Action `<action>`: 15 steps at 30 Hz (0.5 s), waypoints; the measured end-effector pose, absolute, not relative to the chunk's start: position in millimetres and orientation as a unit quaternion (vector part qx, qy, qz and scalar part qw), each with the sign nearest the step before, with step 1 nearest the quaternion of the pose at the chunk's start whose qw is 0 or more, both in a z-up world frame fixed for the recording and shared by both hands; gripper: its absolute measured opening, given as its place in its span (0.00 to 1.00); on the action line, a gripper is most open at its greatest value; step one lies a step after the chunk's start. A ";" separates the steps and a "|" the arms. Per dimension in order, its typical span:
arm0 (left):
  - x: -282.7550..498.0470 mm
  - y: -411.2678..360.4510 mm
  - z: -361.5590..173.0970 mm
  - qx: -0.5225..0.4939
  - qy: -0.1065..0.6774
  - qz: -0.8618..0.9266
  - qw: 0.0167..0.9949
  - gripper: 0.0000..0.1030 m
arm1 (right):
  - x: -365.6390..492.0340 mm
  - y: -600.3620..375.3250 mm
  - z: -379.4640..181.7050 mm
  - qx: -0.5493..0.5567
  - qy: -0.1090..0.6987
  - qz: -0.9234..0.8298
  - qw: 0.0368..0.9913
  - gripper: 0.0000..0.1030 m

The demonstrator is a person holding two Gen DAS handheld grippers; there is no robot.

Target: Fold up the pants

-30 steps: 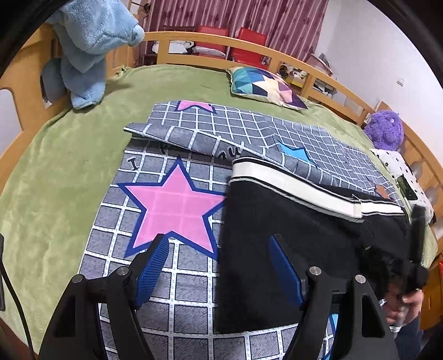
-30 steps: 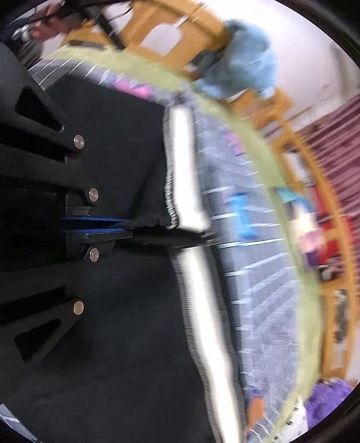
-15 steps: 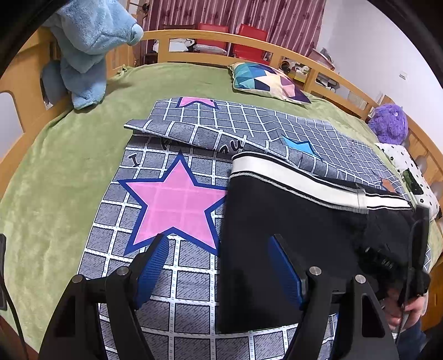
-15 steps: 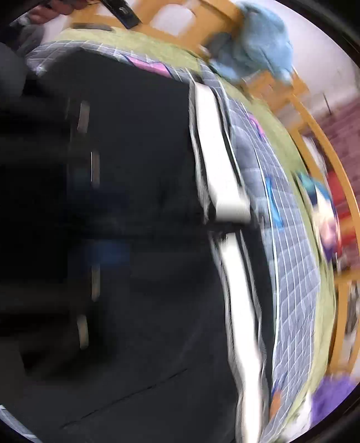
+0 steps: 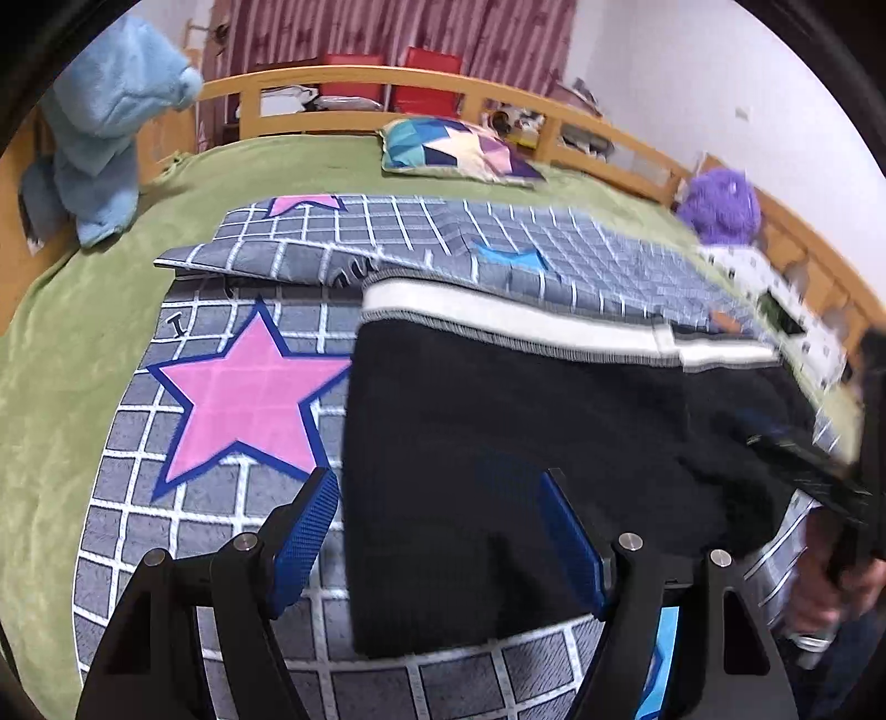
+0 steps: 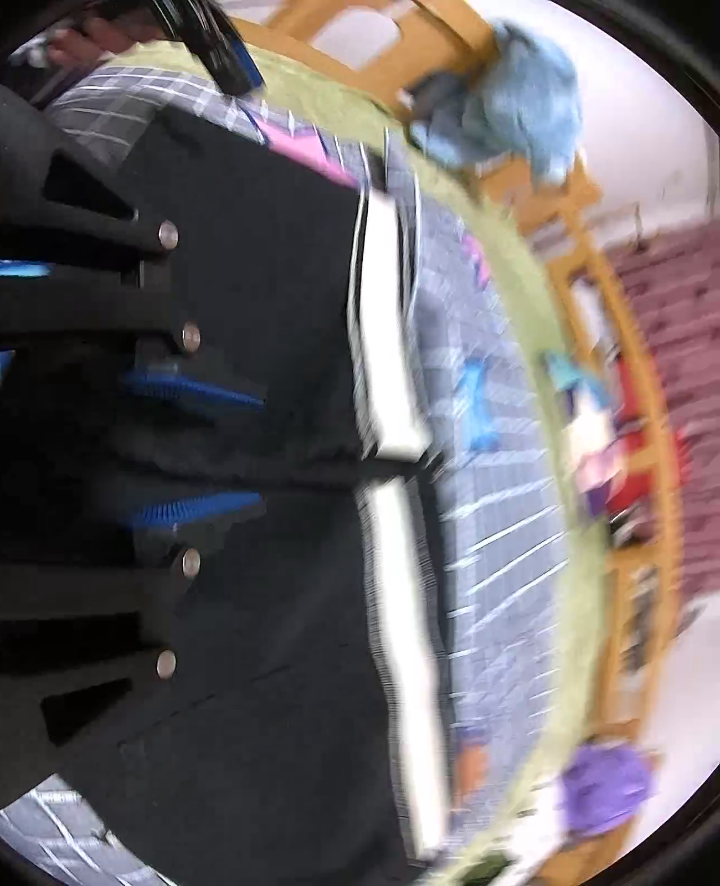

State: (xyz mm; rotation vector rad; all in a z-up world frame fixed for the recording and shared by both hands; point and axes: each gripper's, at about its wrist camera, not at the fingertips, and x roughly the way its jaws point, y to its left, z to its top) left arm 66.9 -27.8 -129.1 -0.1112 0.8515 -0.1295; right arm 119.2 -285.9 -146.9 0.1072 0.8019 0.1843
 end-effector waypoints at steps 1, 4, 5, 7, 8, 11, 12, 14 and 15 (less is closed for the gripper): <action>65.4 -31.6 -133.9 -0.047 0.418 -0.061 0.905 0.71 | 104.2 -279.4 -140.7 0.039 0.373 0.101 0.922 0.38; 57.0 -44.6 -163.4 -0.028 0.450 -0.033 0.892 0.71 | 79.1 -267.6 -148.2 0.016 0.372 0.109 0.922 0.38; 53.5 -48.0 -168.9 -0.017 0.453 -0.021 0.891 0.73 | 76.6 -265.3 -157.1 0.009 0.385 0.110 0.916 0.38; 45.2 -55.2 -177.9 0.006 0.448 -0.008 0.894 0.74 | 78.6 -252.5 -182.0 -0.044 0.427 0.090 0.899 0.39; 43.9 -55.5 -175.9 0.006 0.447 -0.006 0.894 0.74 | 73.7 -249.9 -186.4 -0.064 0.422 0.085 0.900 0.38; 45.8 -44.0 -167.5 -0.029 0.451 -0.018 0.892 0.74 | 61.7 -239.8 -180.2 -0.112 0.402 0.087 0.905 0.38; 46.6 -37.8 -163.7 -0.047 0.449 -0.022 0.892 0.74 | 59.1 -241.9 -177.9 -0.106 0.400 0.092 0.906 0.38; 50.3 -28.7 -153.9 -0.067 0.439 -0.024 0.896 0.74 | 55.3 -254.2 -165.6 -0.072 0.393 0.106 0.910 0.38; 56.7 -24.9 -145.4 -0.071 0.430 -0.021 0.900 0.74 | 57.2 -256.6 -161.5 -0.065 0.388 0.110 0.913 0.38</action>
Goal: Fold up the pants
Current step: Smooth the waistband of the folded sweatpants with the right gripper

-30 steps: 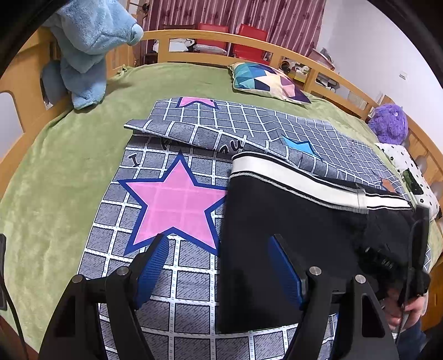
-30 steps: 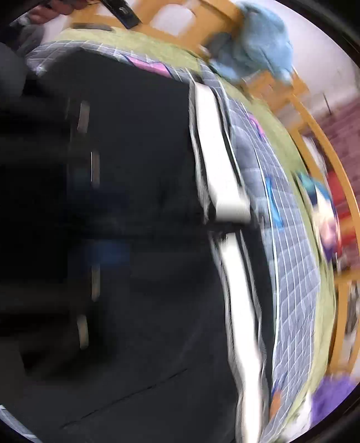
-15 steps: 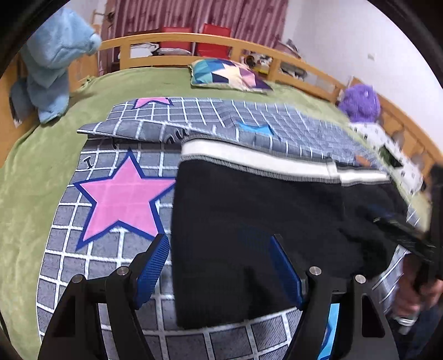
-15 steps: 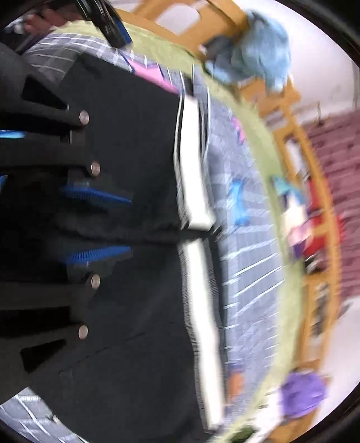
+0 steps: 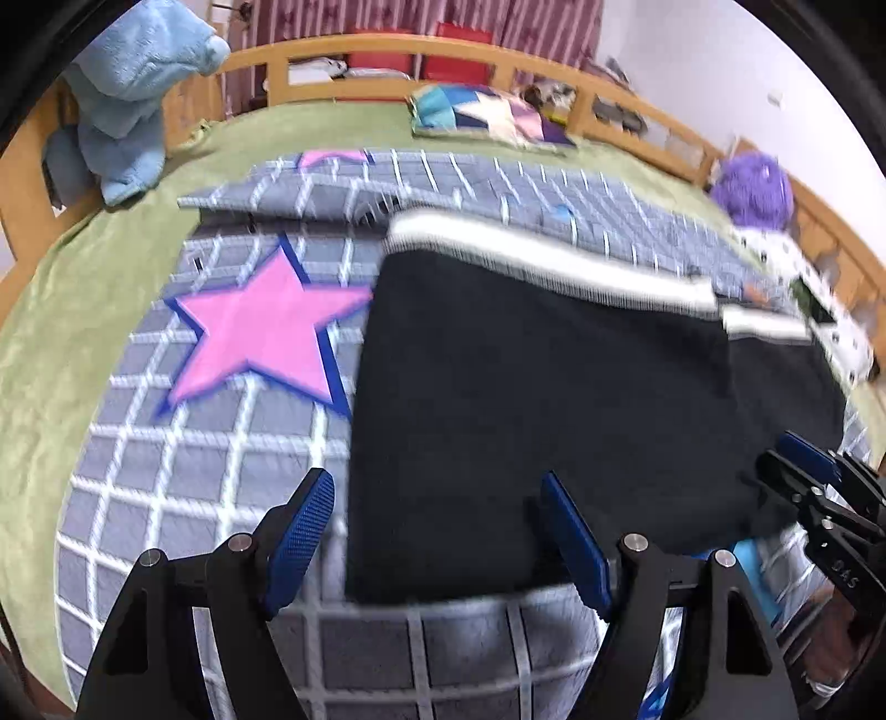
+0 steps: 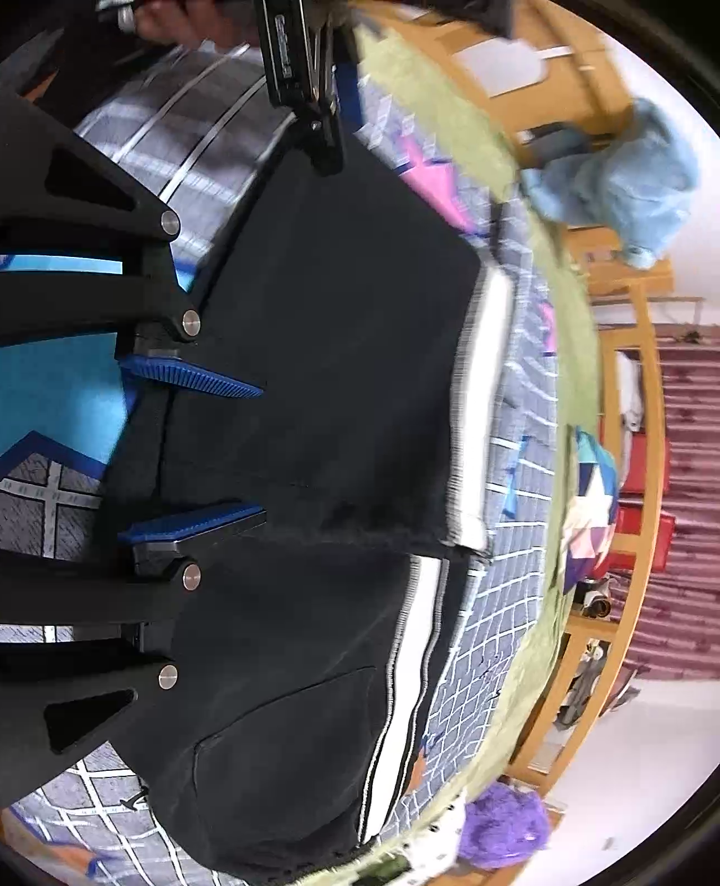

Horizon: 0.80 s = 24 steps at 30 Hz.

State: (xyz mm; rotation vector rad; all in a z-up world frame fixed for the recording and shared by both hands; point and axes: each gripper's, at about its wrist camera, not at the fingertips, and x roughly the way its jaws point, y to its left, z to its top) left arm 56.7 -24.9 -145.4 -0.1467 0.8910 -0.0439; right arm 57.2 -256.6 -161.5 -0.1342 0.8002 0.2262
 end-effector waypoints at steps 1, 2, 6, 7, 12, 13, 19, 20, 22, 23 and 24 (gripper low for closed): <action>61.8 -22.8 -139.3 -0.072 0.424 -0.020 0.902 0.74 | 59.0 -259.4 -151.5 -0.060 0.374 0.110 0.919 0.39; 69.8 -21.1 -129.8 -0.073 0.416 -0.020 0.906 0.74 | 62.7 -260.0 -140.9 -0.062 0.354 0.109 0.927 0.41; 103.4 -20.8 -102.0 -0.076 0.390 -0.025 0.917 0.74 | 97.6 -247.5 -117.3 -0.076 0.327 0.125 0.934 0.48; 112.0 -22.7 -98.4 -0.075 0.385 -0.029 0.919 0.74 | 113.5 -241.2 -114.5 -0.082 0.327 0.134 0.932 0.48; 166.7 -34.2 -119.5 -0.058 0.383 -0.029 0.921 0.74 | 174.5 -220.9 -136.3 -0.093 0.361 0.160 0.914 0.51; 180.7 -36.2 -135.3 -0.052 0.404 -0.026 0.913 0.74 | 194.8 -221.0 -157.2 -0.095 0.401 0.149 0.899 0.51; 206.4 -17.7 -189.0 -0.135 0.463 -0.024 0.876 0.77 | 212.2 -242.2 -183.6 -0.087 0.446 0.145 0.879 0.34; 205.1 -14.5 -187.4 -0.144 0.464 -0.022 0.874 0.77 | 212.8 -242.0 -184.2 -0.087 0.446 0.145 0.879 0.34; 201.5 -10.4 -186.0 -0.155 0.470 -0.015 0.869 0.75 | 210.1 -240.6 -184.3 -0.097 0.441 0.144 0.881 0.34; 199.6 -10.1 -184.8 -0.155 0.473 -0.012 0.867 0.75 | 208.5 -239.4 -184.4 -0.104 0.438 0.143 0.881 0.34; 195.6 -12.2 -182.9 -0.150 0.477 -0.007 0.866 0.75 | 206.2 -238.6 -184.1 -0.112 0.436 0.142 0.882 0.34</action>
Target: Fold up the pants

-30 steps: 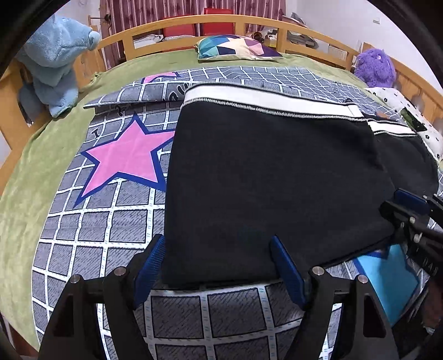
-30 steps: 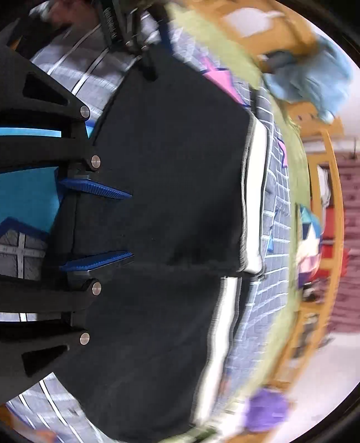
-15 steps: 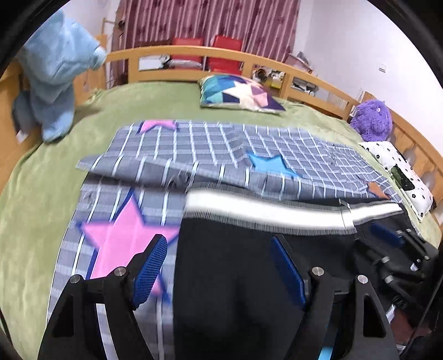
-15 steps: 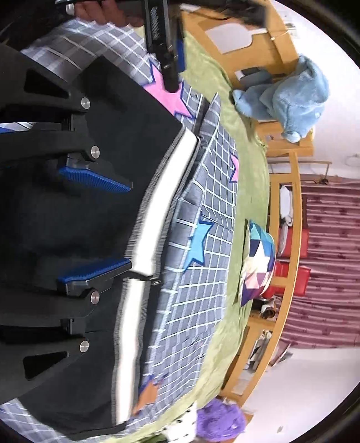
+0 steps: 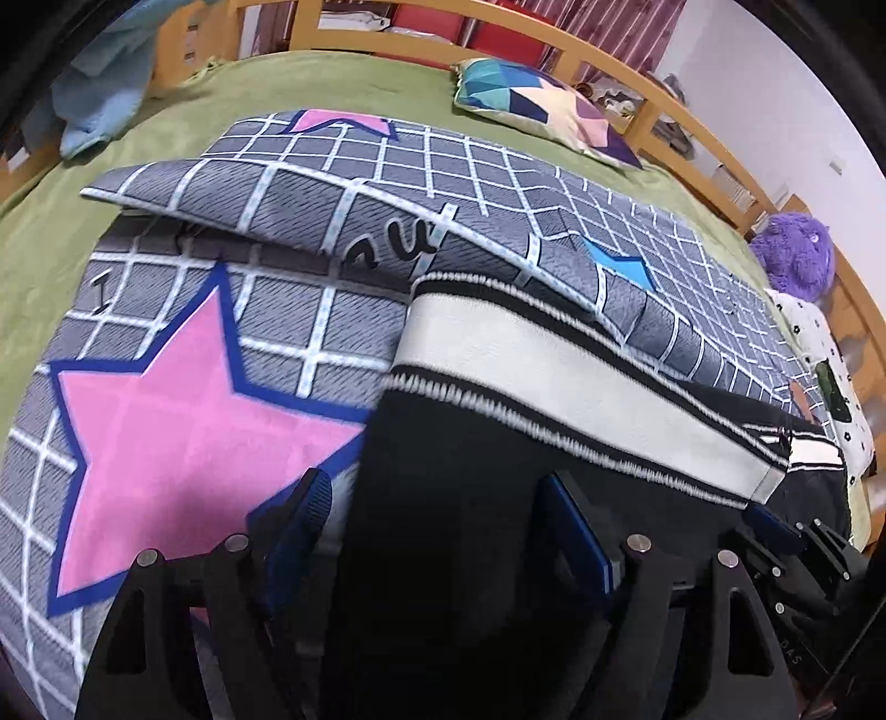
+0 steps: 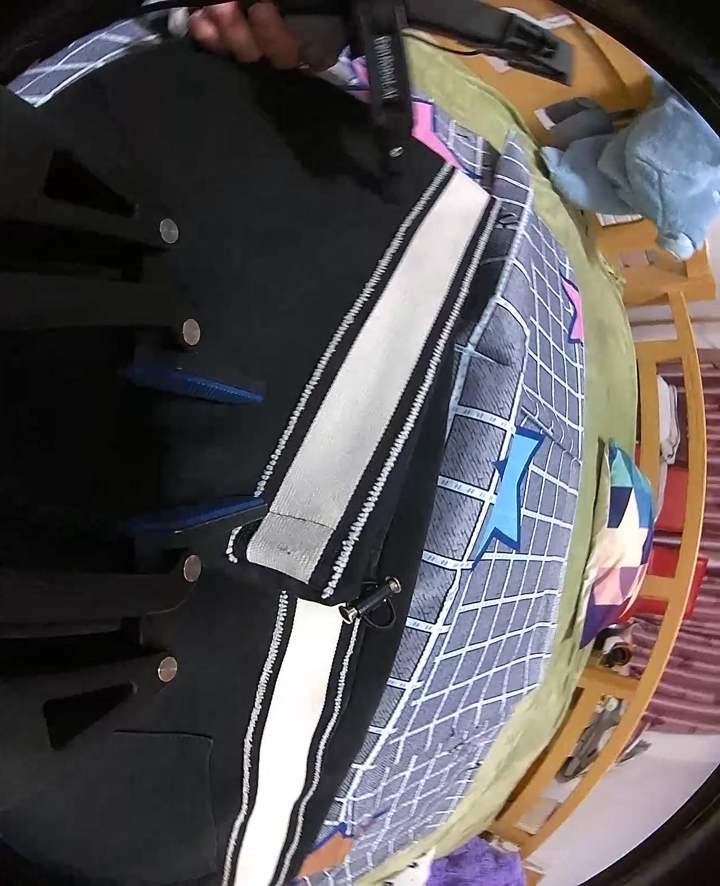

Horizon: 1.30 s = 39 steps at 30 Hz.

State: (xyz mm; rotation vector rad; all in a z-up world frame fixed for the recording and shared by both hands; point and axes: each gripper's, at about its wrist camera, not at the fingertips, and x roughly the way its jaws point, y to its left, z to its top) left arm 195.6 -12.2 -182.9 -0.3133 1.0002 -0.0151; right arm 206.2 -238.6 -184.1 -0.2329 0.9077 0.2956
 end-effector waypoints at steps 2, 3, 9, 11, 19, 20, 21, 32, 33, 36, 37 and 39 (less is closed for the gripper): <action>187.2 -16.9 -178.8 -0.138 0.480 -0.006 0.866 0.75 | 203.3 -236.4 -181.5 -0.120 0.432 0.137 0.883 0.35; 181.6 -20.2 -175.8 -0.128 0.479 -0.009 0.869 0.75 | 200.6 -237.7 -180.0 -0.117 0.430 0.136 0.885 0.35; 141.6 -42.2 -173.1 -0.040 0.486 0.004 0.873 0.75 | 179.2 -262.8 -172.5 -0.070 0.433 0.109 0.892 0.56; 126.1 -45.4 -178.3 -0.037 0.487 0.007 0.873 0.75 | 182.9 -269.3 -194.7 -0.053 0.503 0.100 0.857 0.59; 76.2 -28.4 -169.1 -0.065 0.459 0.006 0.886 0.74 | 157.8 -293.1 -176.0 -0.001 0.459 0.082 0.885 0.58; 73.1 -25.1 -169.6 -0.069 0.456 0.004 0.887 0.74 | 153.2 -295.4 -174.0 0.001 0.450 0.081 0.889 0.58; 68.1 -20.7 -169.9 -0.077 0.456 0.000 0.887 0.74 | 145.3 -299.8 -170.7 0.003 0.438 0.077 0.895 0.58; 63.3 8.8 -164.1 -0.155 0.440 -0.016 0.885 0.73 | 92.1 -386.8 -141.0 0.079 0.373 0.008 0.925 0.51; 65.5 9.7 -164.4 -0.155 0.442 -0.015 0.883 0.73 | 89.2 -401.6 -138.2 0.098 0.370 0.001 0.924 0.51; 72.1 9.7 -161.6 -0.153 0.443 -0.017 0.883 0.73 | 85.1 -449.6 -126.2 0.145 0.367 -0.021 0.919 0.53; 75.4 9.5 -158.9 -0.150 0.439 -0.019 0.885 0.73 | 83.7 -461.7 -123.3 0.154 0.363 -0.028 0.918 0.56; 83.5 7.0 -151.8 -0.138 0.432 -0.022 0.891 0.73 | 79.8 -488.0 -121.0 0.169 0.353 -0.044 0.919 0.63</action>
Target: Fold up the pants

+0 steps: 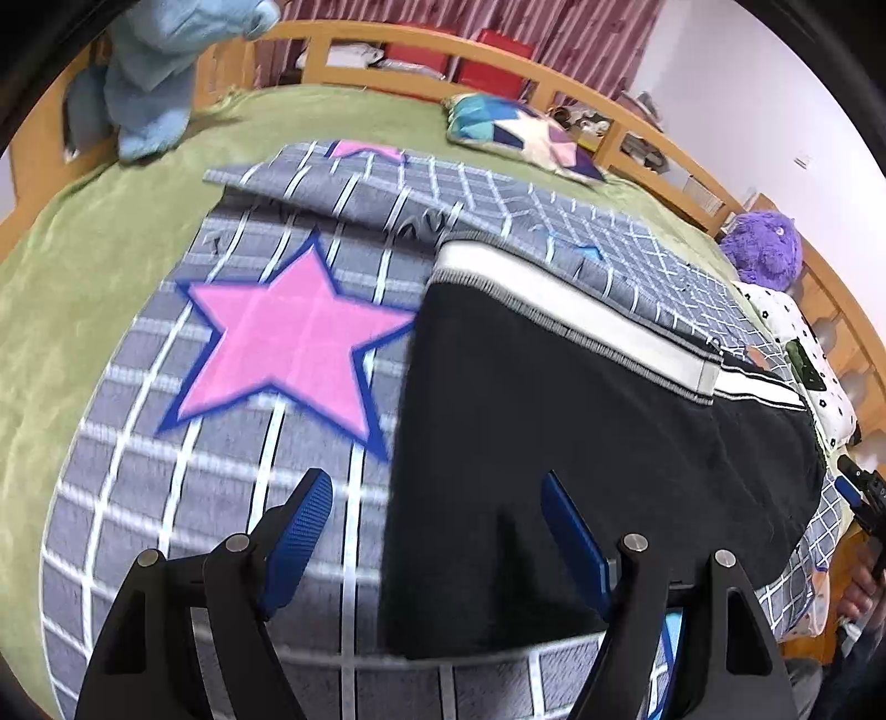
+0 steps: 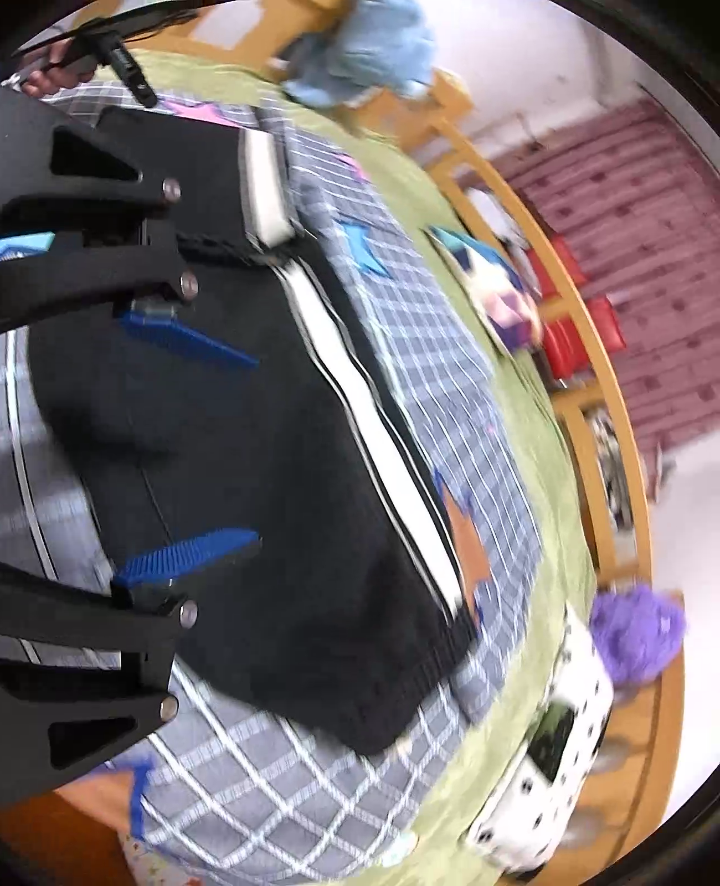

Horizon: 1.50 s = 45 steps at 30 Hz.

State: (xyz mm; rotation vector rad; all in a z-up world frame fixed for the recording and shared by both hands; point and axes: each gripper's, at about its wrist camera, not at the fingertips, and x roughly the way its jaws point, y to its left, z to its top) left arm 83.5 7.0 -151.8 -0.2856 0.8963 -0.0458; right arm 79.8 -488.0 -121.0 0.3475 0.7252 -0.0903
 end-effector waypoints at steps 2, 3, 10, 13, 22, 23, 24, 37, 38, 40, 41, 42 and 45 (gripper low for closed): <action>94.1 4.6 -148.8 -0.121 0.434 -0.021 0.893 0.75 | 81.9 -511.6 -126.1 0.157 0.358 -0.069 0.918 0.64; 98.1 4.9 -149.3 -0.118 0.436 -0.020 0.892 0.75 | 84.2 -525.9 -133.7 0.146 0.368 -0.093 0.914 0.64; 133.4 10.2 -176.8 -0.123 0.465 -0.039 0.876 0.73 | 95.1 -578.9 -199.3 0.224 0.411 -0.078 0.880 0.64; 146.3 10.9 -187.8 -0.131 0.473 -0.058 0.870 0.73 | 101.6 -580.4 -208.3 0.235 0.377 -0.066 0.894 0.64; 178.9 -6.5 -188.7 -0.145 0.480 -0.106 0.859 0.38 | 130.9 -607.5 -216.4 0.339 0.338 -0.024 0.878 0.57; 178.1 -8.2 -187.3 -0.145 0.479 -0.104 0.859 0.24 | 131.8 -607.4 -216.2 0.335 0.339 -0.032 0.879 0.34; 175.1 -9.9 -180.8 -0.142 0.472 -0.109 0.863 0.11 | 132.5 -607.0 -214.3 0.331 0.345 -0.038 0.877 0.22; 116.5 57.1 -77.1 -0.165 0.388 -0.088 0.902 0.09 | 118.8 -508.5 -79.9 0.297 0.277 0.056 0.912 0.14; 112.6 68.2 -74.6 -0.165 0.386 -0.075 0.905 0.09 | 119.1 -495.3 -78.5 0.294 0.280 0.078 0.911 0.14; 109.1 91.8 -77.9 -0.155 0.402 -0.040 0.901 0.09 | 118.5 -473.8 -82.4 0.285 0.289 0.110 0.907 0.14; 108.6 100.7 -83.7 -0.154 0.413 -0.028 0.897 0.09 | 119.9 -464.0 -86.1 0.276 0.298 0.119 0.906 0.14; 108.6 111.9 -95.8 -0.161 0.427 -0.018 0.890 0.10 | 122.3 -451.9 -96.4 0.261 0.316 0.122 0.904 0.15; 115.1 123.6 -132.3 -0.168 0.460 0.005 0.872 0.17 | 134.9 -444.6 -128.1 0.238 0.366 0.091 0.895 0.22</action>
